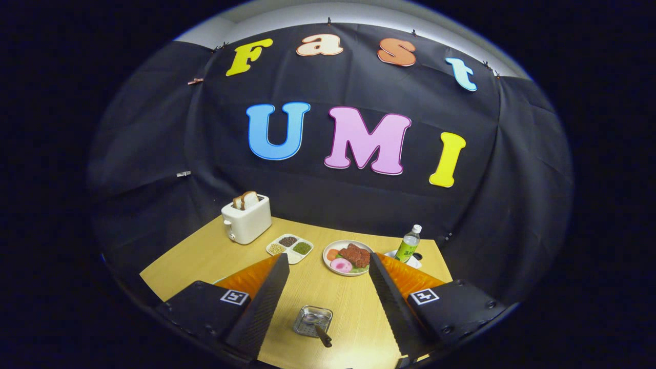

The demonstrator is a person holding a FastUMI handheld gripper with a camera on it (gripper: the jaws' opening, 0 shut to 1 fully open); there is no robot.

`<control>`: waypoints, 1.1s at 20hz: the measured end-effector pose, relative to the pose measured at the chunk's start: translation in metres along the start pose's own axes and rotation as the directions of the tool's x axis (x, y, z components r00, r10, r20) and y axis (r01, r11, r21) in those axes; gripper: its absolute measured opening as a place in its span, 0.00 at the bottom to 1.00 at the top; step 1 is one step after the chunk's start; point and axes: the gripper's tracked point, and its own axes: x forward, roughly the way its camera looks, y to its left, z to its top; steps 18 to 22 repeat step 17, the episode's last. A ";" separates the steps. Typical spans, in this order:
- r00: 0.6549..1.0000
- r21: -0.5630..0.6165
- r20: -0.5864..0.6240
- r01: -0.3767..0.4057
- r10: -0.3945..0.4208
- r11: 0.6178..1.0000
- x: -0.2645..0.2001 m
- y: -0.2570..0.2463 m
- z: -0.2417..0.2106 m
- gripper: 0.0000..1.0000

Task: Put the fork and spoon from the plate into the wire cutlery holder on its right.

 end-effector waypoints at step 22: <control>0.997 0.018 0.072 0.021 -0.023 1.000 -0.017 -0.020 0.016 0.97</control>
